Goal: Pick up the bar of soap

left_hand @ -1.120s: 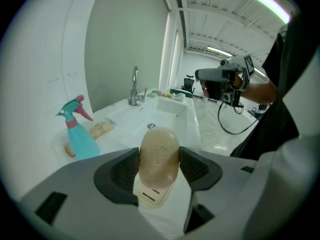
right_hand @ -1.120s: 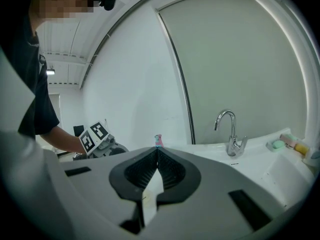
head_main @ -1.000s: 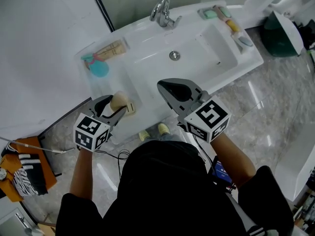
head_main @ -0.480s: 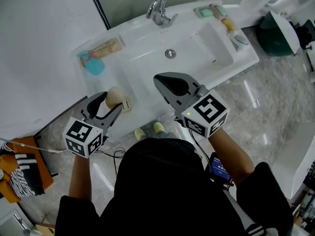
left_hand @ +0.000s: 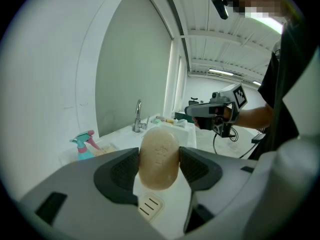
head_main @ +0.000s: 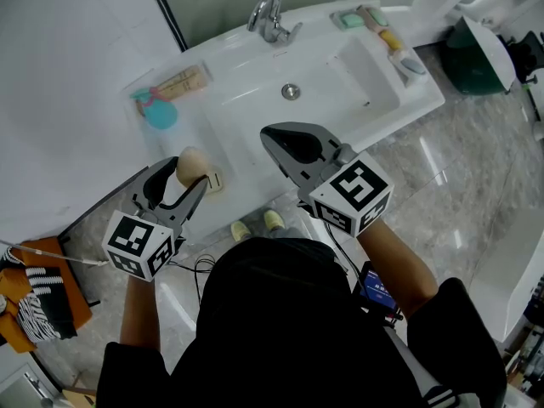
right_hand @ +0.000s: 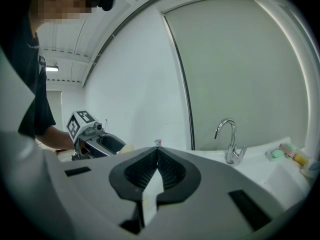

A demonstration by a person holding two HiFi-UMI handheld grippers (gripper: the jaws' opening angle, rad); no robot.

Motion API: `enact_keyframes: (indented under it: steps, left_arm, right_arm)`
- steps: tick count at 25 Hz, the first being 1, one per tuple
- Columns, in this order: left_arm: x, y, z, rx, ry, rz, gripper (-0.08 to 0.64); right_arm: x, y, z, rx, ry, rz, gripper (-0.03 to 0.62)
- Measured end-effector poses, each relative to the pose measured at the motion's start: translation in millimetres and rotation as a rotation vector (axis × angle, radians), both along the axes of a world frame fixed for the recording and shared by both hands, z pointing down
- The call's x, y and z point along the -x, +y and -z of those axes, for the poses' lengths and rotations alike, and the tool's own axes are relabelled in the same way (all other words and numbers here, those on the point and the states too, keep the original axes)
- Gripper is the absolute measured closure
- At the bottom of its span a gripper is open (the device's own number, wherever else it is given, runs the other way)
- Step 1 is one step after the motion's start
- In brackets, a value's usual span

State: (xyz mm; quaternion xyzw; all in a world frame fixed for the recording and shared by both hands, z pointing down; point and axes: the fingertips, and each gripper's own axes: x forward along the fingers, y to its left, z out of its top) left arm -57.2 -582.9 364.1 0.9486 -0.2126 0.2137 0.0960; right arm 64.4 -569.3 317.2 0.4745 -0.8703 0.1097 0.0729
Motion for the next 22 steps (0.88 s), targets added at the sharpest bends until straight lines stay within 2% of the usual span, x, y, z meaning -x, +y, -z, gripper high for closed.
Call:
enact_keyframes:
  steps: [13,22]
  left_arm:
    - [-7.8,6.0,43.4,-0.055,0.116,0.05,0.296]
    - [-10.9,4.5,87.4,-0.1,0.217,0.102,0.296]
  right_arm:
    - [-3.0,5.9,5.8,-0.017,0.014,0.005,0.588]
    - [-6.4,6.4,27.6,-0.068,0.024,0.004,0.588]
